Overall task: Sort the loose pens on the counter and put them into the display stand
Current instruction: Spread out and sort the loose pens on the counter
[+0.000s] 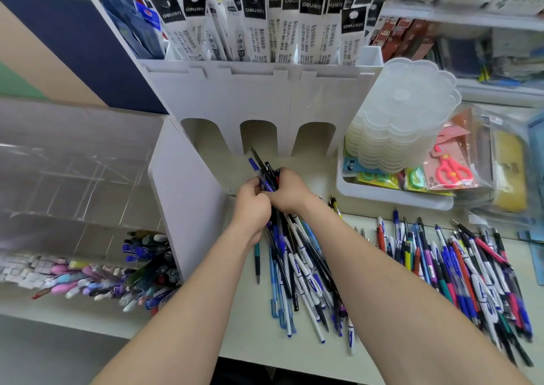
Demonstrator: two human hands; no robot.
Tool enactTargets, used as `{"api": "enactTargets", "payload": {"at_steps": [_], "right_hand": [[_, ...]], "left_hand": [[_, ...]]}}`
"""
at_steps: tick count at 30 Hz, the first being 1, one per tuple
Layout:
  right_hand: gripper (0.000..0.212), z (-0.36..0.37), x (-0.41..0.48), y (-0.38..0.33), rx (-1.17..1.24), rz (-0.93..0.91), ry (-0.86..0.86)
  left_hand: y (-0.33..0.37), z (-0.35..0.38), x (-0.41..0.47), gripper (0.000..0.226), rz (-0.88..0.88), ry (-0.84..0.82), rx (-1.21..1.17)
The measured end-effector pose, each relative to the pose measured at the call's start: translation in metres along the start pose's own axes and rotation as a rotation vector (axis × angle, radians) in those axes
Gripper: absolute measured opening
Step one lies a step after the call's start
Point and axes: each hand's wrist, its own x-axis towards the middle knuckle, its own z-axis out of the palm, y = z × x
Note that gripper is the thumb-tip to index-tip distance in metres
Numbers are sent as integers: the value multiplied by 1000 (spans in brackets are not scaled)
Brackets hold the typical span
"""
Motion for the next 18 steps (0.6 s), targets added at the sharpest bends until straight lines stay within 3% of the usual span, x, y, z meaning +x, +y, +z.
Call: {"api": "enactTargets", "payload": {"at_steps": [8, 15, 18], "right_hand": [[19, -9, -29, -6, 195, -51, 156], [19, -38, -63, -6, 279, -148, 321], [18, -47, -74, -1, 345, -174, 359]], "left_hand": [[0, 0, -22, 62, 102, 8, 103], [-20, -8, -40, 62, 58, 69, 667], [-25, -4, -52, 63, 29, 18, 727]]}}
